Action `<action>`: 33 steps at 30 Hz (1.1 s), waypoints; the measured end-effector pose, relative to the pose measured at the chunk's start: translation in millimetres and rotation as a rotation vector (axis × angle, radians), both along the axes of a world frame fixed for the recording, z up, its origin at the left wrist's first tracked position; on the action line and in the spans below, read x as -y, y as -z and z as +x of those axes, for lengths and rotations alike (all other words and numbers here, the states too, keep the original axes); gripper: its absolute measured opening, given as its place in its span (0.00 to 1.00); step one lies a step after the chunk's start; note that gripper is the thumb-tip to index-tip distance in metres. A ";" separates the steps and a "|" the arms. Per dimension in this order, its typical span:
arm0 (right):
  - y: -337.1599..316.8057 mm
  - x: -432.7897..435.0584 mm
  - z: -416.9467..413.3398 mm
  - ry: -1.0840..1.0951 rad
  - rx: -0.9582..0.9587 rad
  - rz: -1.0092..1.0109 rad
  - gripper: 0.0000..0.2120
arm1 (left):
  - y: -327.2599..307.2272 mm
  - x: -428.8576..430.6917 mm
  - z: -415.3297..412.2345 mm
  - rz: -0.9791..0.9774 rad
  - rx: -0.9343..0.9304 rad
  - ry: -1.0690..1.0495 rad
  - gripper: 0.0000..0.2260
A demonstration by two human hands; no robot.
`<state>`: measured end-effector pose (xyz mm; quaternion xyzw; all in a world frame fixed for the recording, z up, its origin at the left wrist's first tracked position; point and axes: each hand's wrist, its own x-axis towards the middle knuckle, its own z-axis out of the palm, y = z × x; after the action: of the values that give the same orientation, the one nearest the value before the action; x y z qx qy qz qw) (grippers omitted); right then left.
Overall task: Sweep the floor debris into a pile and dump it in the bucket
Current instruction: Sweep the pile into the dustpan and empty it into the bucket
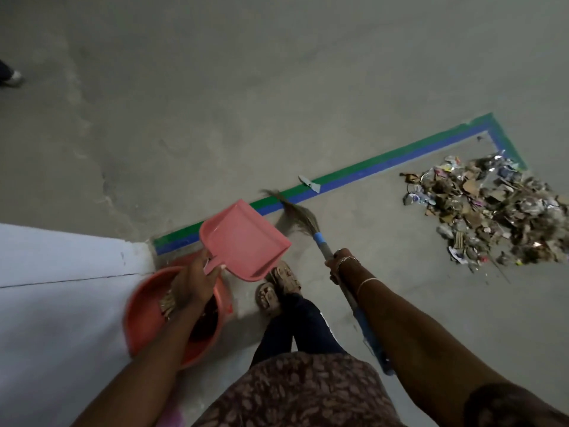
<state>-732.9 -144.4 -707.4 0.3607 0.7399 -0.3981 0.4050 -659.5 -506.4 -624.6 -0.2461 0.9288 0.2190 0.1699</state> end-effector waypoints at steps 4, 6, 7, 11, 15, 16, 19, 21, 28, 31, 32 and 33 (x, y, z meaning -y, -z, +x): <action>10.9 -17.0 20.8 0.262 -0.068 0.023 0.11 | 1.8 -18.2 2.5 -0.048 -0.008 0.054 0.22; 10.1 -35.2 32.0 0.364 -0.096 0.063 0.10 | 4.5 -27.2 5.5 -0.044 0.015 0.068 0.21; 9.9 -46.5 38.0 0.418 -0.110 0.077 0.10 | 5.8 -31.2 8.0 -0.048 0.035 0.078 0.21; -1.2 -86.3 57.3 0.596 -0.183 0.089 0.10 | 12.3 -48.1 10.9 -0.034 0.043 0.137 0.24; -18.0 -107.7 69.1 0.701 -0.249 0.018 0.13 | 9.6 -79.6 1.8 -0.045 0.039 0.201 0.21; -22.3 -111.8 70.9 0.706 -0.262 -0.004 0.15 | 9.6 -88.4 -0.5 -0.044 0.044 0.211 0.20; -36.1 -123.9 67.7 0.703 -0.309 -0.080 0.18 | 0.9 -123.7 -9.7 -0.043 0.041 0.199 0.19; -42.6 -134.2 56.0 0.724 -0.341 -0.155 0.19 | -9.5 -151.2 -14.7 -0.041 0.031 0.202 0.19; -28.5 -216.0 -21.1 0.556 -0.311 -0.294 0.28 | -9.3 -246.8 -38.6 -0.085 -0.034 0.173 0.19; -7.7 -263.6 -29.6 0.487 -0.238 -0.322 0.14 | -1.2 -285.7 -46.0 -0.122 -0.007 0.214 0.19; -0.4 -278.9 -28.0 0.486 -0.212 -0.322 0.11 | 3.7 -298.0 -50.7 -0.138 0.009 0.233 0.19; 4.3 -294.0 -23.3 0.499 -0.187 -0.314 0.09 | 10.1 -310.0 -55.5 -0.149 0.034 0.255 0.21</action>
<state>-756.2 149.6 -711.7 0.4261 0.5919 -0.6262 0.2756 -715.0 -196.4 -634.7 -0.1419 0.9632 0.1218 0.1932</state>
